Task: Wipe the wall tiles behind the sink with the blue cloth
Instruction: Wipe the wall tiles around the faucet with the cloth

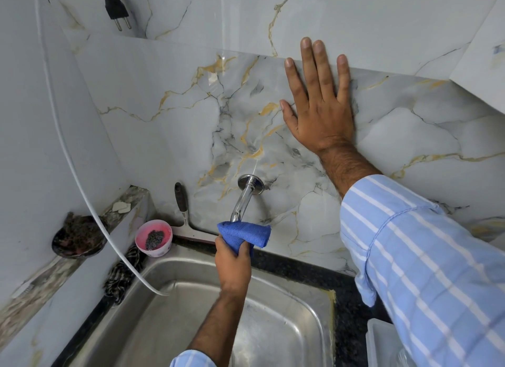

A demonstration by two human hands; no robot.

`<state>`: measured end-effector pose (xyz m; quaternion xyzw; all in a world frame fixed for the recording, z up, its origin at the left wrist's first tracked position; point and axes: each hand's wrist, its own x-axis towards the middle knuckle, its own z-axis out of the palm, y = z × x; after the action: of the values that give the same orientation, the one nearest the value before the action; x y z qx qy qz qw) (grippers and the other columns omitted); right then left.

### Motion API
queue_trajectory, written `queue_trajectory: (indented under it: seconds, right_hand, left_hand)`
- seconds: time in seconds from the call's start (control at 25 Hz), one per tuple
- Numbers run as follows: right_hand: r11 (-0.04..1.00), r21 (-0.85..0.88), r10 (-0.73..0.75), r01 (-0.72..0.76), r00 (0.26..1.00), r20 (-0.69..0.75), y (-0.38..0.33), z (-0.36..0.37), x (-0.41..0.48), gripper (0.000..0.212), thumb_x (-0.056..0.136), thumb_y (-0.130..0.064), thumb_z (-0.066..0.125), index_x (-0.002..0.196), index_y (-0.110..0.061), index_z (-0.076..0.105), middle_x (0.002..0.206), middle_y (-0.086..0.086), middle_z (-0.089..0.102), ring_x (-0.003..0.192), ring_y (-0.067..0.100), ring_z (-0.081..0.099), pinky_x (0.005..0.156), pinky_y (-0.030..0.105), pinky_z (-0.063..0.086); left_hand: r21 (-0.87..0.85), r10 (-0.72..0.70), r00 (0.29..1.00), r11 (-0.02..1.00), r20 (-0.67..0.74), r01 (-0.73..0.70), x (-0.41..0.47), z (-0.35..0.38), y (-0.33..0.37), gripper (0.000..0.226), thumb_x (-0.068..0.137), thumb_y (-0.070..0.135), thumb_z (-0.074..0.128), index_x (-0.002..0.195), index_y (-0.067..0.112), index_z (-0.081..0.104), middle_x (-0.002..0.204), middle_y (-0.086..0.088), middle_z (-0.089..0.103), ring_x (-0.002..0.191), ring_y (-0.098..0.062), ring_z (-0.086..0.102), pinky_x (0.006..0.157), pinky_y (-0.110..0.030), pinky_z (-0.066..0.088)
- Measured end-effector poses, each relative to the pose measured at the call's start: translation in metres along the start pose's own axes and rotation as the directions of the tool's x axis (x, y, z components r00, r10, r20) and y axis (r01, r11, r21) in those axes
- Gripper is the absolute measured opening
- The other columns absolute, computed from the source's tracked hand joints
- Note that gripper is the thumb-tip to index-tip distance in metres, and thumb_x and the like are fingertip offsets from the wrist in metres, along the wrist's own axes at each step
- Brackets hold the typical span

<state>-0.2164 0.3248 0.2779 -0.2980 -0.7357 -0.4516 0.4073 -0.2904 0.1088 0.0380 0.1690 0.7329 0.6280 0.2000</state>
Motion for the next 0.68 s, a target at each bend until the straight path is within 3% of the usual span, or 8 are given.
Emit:
queue_trajectory:
  seconds: [0.12, 0.24, 0.32, 0.44, 0.52, 0.6, 0.68]
  right_hand:
    - [1.0, -0.002, 0.003, -0.003, 0.999, 0.041, -0.001, -0.009, 0.001, 0.064, 0.113, -0.046, 0.036, 0.168, -0.014, 0.027, 0.172, 0.017, 0.029, 0.16, 0.035, 0.032, 0.128, 0.062, 0.024]
    - [1.0, 0.013, -0.002, 0.0, 0.994, 0.106, -0.002, -0.021, 0.004, 0.065, 0.113, -0.045, 0.037, 0.168, -0.014, 0.025, 0.173, 0.017, 0.026, 0.161, 0.035, 0.029, 0.129, 0.061, 0.023]
    - [1.0, 0.03, -0.002, -0.003, 0.984, 0.176, -0.002, -0.03, 0.005, 0.066, 0.113, -0.045, 0.035, 0.169, -0.013, 0.02, 0.175, 0.017, 0.02, 0.163, 0.035, 0.023, 0.13, 0.062, 0.02]
    - [0.999, 0.048, 0.009, -0.022, 0.965, 0.26, -0.004, -0.042, 0.007, 0.069, 0.112, -0.044, 0.035, 0.17, -0.012, 0.016, 0.176, 0.018, 0.013, 0.165, 0.036, 0.017, 0.131, 0.063, 0.018]
    - [0.997, 0.064, 0.026, -0.049, 0.947, 0.32, -0.009, -0.052, 0.011, 0.072, 0.11, -0.043, 0.04, 0.17, -0.012, 0.015, 0.177, 0.018, 0.01, 0.165, 0.036, 0.014, 0.131, 0.063, 0.017]
    - [0.988, 0.103, 0.066, -0.118, 0.913, 0.404, -0.016, -0.066, 0.014, 0.077, 0.105, -0.041, 0.049, 0.169, -0.01, 0.019, 0.177, 0.019, 0.007, 0.165, 0.036, 0.011, 0.131, 0.063, 0.015]
    - [0.951, 0.257, 0.011, -0.17, 0.852, 0.524, -0.031, -0.082, 0.004, 0.071, 0.102, -0.041, 0.057, 0.162, -0.01, 0.036, 0.176, 0.019, 0.013, 0.165, 0.036, 0.015, 0.131, 0.059, 0.019]
  left_hand:
    - [-0.121, -0.058, 0.99, 0.99, 0.125, 0.074, 0.002, -0.009, -0.002, 0.024, 0.084, -0.002, 0.068, 0.1, 0.014, 0.061, 0.083, 0.002, 0.068, 0.067, -0.003, 0.067, 0.059, -0.015, 0.053]
    - [-0.313, -0.08, 0.962, 0.936, 0.261, 0.163, 0.002, -0.016, 0.001, 0.033, 0.085, -0.018, 0.058, 0.095, 0.012, 0.068, 0.08, -0.001, 0.072, 0.07, -0.009, 0.068, 0.064, -0.018, 0.057]
    - [-0.328, -0.116, 0.955, 0.922, 0.272, 0.205, 0.002, -0.018, -0.001, 0.031, 0.086, -0.02, 0.055, 0.097, 0.005, 0.069, 0.075, -0.003, 0.072, 0.068, -0.015, 0.067, 0.062, -0.02, 0.058]
    - [-0.22, -0.237, 0.917, 0.923, 0.322, 0.316, -0.008, -0.027, -0.017, 0.016, 0.087, -0.014, 0.061, 0.089, 0.001, 0.069, 0.066, -0.007, 0.07, 0.06, -0.022, 0.065, 0.05, -0.019, 0.054]
    - [-0.106, -0.247, 0.878, 0.943, 0.41, 0.315, -0.02, -0.036, -0.03, 0.006, 0.083, -0.006, 0.07, 0.086, -0.001, 0.068, 0.064, -0.008, 0.071, 0.057, -0.023, 0.068, 0.048, -0.02, 0.052]
    - [-0.005, -0.207, 0.871, 0.972, 0.446, 0.234, -0.031, -0.045, -0.037, 0.011, 0.078, 0.003, 0.076, 0.086, 0.005, 0.069, 0.068, -0.004, 0.073, 0.059, -0.017, 0.072, 0.05, -0.019, 0.052]
    - [0.133, -0.136, 0.904, 0.987, 0.405, 0.089, -0.038, -0.052, -0.032, 0.015, 0.075, 0.015, 0.077, 0.081, 0.023, 0.066, 0.072, 0.004, 0.073, 0.062, -0.008, 0.069, 0.051, -0.013, 0.049]
